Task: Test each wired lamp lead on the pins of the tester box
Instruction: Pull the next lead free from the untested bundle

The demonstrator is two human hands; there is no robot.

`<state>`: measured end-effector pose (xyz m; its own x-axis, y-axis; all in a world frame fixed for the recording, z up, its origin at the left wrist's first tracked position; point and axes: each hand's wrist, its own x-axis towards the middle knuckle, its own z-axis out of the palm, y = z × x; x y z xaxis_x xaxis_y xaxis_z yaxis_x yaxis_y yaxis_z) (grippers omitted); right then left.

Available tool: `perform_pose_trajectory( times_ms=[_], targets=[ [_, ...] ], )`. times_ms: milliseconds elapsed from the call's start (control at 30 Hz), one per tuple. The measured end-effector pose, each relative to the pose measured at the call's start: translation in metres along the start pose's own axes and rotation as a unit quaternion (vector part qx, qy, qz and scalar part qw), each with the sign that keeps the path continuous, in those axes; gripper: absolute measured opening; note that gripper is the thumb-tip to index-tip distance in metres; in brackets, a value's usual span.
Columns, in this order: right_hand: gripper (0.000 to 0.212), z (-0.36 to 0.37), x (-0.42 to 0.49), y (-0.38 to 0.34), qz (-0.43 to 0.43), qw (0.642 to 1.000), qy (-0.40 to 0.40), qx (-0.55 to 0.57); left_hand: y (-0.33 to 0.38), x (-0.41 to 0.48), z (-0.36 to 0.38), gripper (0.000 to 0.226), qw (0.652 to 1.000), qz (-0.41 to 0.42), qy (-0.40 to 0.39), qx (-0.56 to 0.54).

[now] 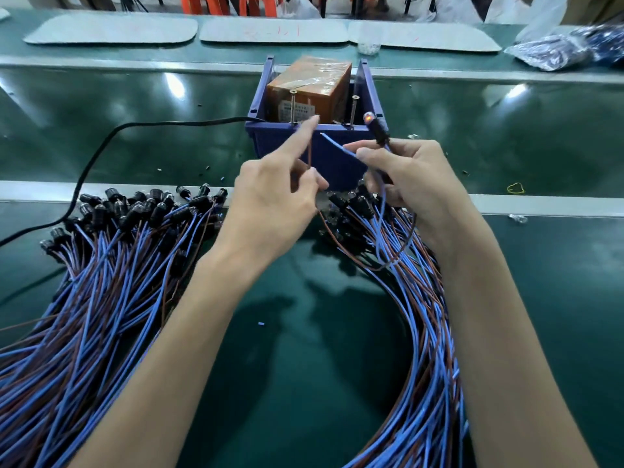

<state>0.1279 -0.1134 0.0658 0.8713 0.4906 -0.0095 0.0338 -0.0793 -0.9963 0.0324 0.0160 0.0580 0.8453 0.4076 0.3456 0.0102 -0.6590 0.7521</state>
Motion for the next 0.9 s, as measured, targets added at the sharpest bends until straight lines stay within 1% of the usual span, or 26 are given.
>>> perform_pose_trajectory(
  times_ms=[100, 200, 300, 333, 400, 500, 533, 600, 633, 667, 733, 833, 900],
  targets=[
    [0.021, 0.006, -0.001, -0.001, -0.004, 0.999, -0.031, -0.034, 0.010, -0.006, 0.004, 0.066, 0.997, 0.043, -0.058, 0.022],
    [0.030, 0.006, 0.000, -0.002, -0.003, 0.998, -0.031, -0.061, 0.013, -0.009, 0.007, 0.071, 0.991, 0.058, -0.084, 0.086],
    [0.036, 0.003, 0.004, -0.004, 0.032, 0.998, -0.014, -0.059, 0.011, -0.008, 0.006, 0.053, 0.981, 0.053, -0.081, 0.166],
    [0.039, 0.001, 0.006, -0.005, 0.041, 0.998, -0.004, -0.055, 0.010, -0.007, 0.006, 0.049, 0.975, 0.043, -0.091, 0.198],
    [0.045, -0.005, 0.009, -0.004, 0.044, 0.996, 0.029, -0.065, 0.008, -0.006, 0.004, 0.046, 0.954, 0.009, -0.143, 0.265],
    [0.051, -0.017, 0.010, 0.001, 0.037, 0.988, 0.087, -0.122, 0.003, -0.008, 0.000, 0.030, 0.916, -0.039, -0.240, 0.319],
    [0.052, -0.021, 0.011, 0.003, 0.037, 0.984, 0.100, -0.142, 0.003, -0.010, -0.001, 0.027, 0.901, -0.041, -0.274, 0.335],
    [0.050, -0.028, 0.013, 0.007, 0.039, 0.978, 0.111, -0.170, 0.008, -0.017, -0.001, 0.020, 0.859, -0.024, -0.346, 0.377],
    [0.047, -0.030, 0.014, 0.009, 0.040, 0.976, 0.108, -0.183, 0.012, -0.022, 0.000, 0.020, 0.840, -0.012, -0.379, 0.389],
    [0.043, -0.032, 0.014, 0.011, 0.040, 0.975, 0.101, -0.194, 0.017, -0.027, 0.002, 0.024, 0.826, -0.002, -0.407, 0.391],
    [0.033, -0.034, 0.014, 0.014, 0.035, 0.974, 0.083, -0.206, 0.029, -0.039, 0.009, 0.029, 0.814, 0.010, -0.451, 0.366],
    [0.022, -0.035, 0.014, 0.020, 0.039, 0.976, 0.036, -0.211, 0.052, -0.064, 0.026, 0.024, 0.797, 0.036, -0.529, 0.289],
    [0.021, -0.037, 0.014, 0.025, 0.048, 0.963, 0.000, -0.265, 0.064, -0.077, 0.037, 0.020, 0.778, 0.060, -0.574, 0.247]
  ],
)
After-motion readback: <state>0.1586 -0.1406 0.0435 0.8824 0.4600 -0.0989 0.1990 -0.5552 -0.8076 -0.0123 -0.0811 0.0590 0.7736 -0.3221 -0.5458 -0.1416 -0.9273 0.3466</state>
